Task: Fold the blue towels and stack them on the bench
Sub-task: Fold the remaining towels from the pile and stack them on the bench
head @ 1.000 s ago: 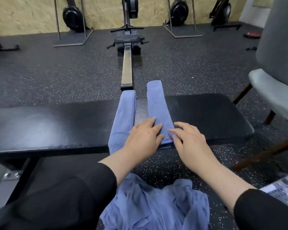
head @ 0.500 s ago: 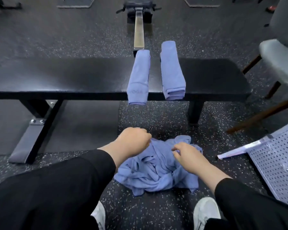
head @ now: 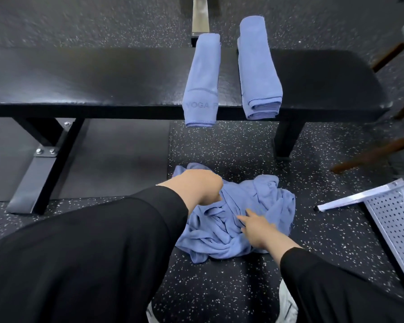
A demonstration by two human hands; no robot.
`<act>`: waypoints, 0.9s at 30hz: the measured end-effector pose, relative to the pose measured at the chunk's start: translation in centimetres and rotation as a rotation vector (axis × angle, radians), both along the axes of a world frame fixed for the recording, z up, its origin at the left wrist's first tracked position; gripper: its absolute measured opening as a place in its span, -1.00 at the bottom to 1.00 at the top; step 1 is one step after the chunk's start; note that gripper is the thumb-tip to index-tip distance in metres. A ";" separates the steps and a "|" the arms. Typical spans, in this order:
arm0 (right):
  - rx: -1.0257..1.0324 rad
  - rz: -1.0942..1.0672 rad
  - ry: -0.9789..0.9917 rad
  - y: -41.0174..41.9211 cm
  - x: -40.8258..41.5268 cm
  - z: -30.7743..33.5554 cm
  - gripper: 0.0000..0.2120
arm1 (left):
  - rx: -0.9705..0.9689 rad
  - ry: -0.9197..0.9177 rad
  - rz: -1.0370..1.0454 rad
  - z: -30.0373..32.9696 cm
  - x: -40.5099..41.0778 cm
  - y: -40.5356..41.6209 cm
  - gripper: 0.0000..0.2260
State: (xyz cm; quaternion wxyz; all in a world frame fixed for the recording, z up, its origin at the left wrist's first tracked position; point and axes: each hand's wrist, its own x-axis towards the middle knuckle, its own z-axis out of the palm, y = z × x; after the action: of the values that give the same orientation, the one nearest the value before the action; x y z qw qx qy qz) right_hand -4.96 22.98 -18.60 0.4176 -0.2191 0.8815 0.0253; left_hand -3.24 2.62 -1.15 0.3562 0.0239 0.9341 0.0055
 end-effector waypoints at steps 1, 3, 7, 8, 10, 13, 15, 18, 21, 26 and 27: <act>0.027 -0.021 0.011 -0.1 0.1 0.0 -0.54 | 0.008 0.001 -0.006 0.1 -0.3 0.2 -0.68; 0.015 -0.077 0.134 -0.4 0.2 0.0 -0.68 | 0.023 -0.012 -0.011 0.1 -0.8 0.5 -0.67; -0.214 -0.333 0.382 -1.3 0.0 1.3 -0.92 | 0.035 -0.035 -0.008 0.1 -1.4 0.8 -0.67; -0.301 -0.434 0.379 -1.4 -0.2 1.9 -0.91 | 0.037 -0.037 -0.012 0.3 -1.4 0.8 -0.67; -0.401 -0.591 0.354 -1.7 -0.7 3.2 -0.87 | 0.046 -0.011 -0.026 0.6 -1.3 0.7 -0.67; -0.414 -0.627 0.319 -2.0 -1.5 5.8 -0.72 | 0.089 0.096 -0.012 1.5 -0.8 0.4 -0.69; -0.483 -0.710 0.328 -2.3 -2.1 8.6 -0.65 | 0.135 0.180 0.037 2.9 -0.4 0.1 -0.70; -0.687 -0.792 0.381 -2.8 -2.8 14.0 -0.76 | 0.219 0.331 0.157 6.1 0.5 -0.3 -0.75; -0.847 -0.699 0.355 -3.2 -2.8 20.6 -0.72 | 0.381 0.532 0.356 10.0 1.6 -0.3 -0.77; -1.142 -0.721 0.424 -3.0 -1.8 32.3 -0.76 | 0.685 0.777 0.613 16.0 4.9 0.4 -0.79; -1.180 -0.732 0.416 -2.7 -1.5 34.0 -0.76 | 0.748 0.817 0.640 16.8 5.7 0.5 -0.80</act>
State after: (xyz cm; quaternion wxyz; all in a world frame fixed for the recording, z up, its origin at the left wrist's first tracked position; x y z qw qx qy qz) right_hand -6.49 20.26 15.39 0.0354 -0.0894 0.8264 -0.5548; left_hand 2.43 3.15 15.68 -0.0804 -0.1335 0.8903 0.4278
